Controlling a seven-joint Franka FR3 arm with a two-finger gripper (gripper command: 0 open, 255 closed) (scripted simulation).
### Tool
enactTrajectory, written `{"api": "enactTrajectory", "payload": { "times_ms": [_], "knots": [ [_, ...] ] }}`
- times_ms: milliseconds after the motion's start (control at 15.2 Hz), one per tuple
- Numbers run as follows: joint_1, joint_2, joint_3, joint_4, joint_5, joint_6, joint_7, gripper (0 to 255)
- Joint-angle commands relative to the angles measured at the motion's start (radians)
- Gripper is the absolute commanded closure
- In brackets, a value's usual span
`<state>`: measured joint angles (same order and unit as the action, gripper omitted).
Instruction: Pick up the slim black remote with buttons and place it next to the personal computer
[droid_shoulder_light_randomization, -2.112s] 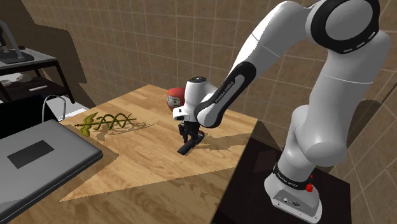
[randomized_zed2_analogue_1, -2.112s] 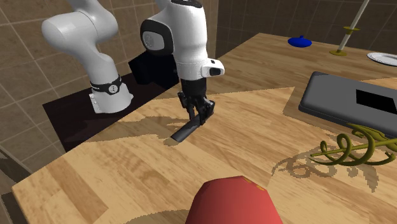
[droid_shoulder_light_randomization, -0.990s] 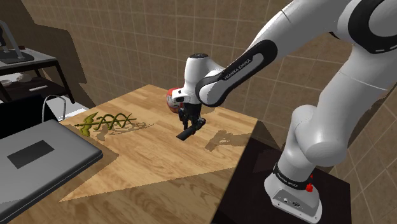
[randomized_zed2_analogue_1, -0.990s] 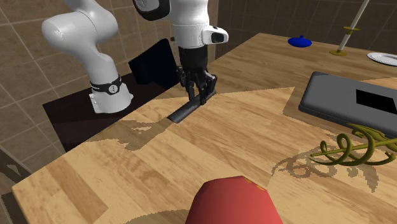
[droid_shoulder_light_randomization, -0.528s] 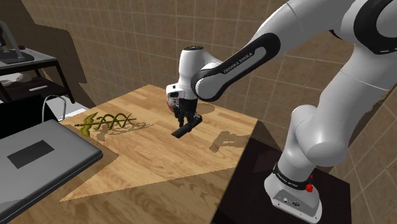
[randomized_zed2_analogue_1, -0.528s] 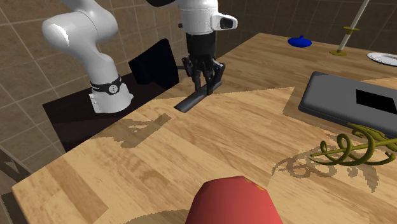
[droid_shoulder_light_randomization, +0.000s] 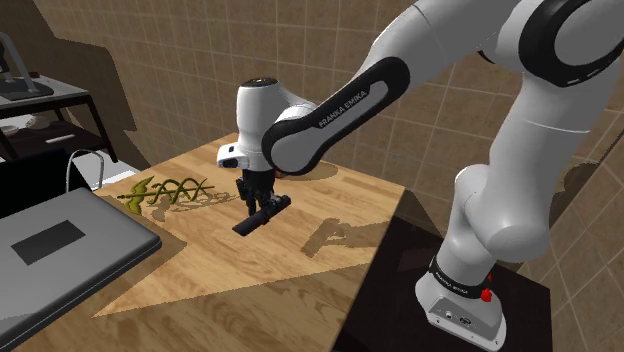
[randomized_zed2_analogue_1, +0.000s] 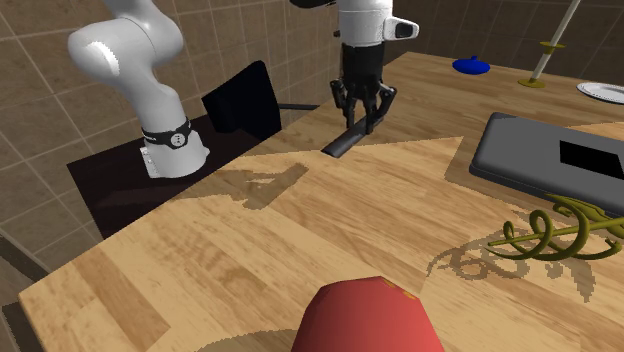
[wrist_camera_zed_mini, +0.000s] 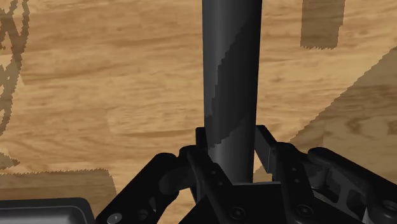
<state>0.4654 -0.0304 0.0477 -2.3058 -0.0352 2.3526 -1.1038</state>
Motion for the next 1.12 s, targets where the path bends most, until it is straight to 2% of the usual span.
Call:
{"api": "enactTrajectory", "payload": {
  "times_ms": [0, 594, 1056],
  "knots": [
    [0.018, 0.044, 0.019, 0.062, -0.006, -0.019, 0.042, 255],
    [0.110, 0.288, 0.078, 0.389, -0.056, -0.111, 0.215, 255],
    [0.196, 0.514, 0.095, 0.730, -0.096, -0.233, 0.315, 255]
  ]
}}
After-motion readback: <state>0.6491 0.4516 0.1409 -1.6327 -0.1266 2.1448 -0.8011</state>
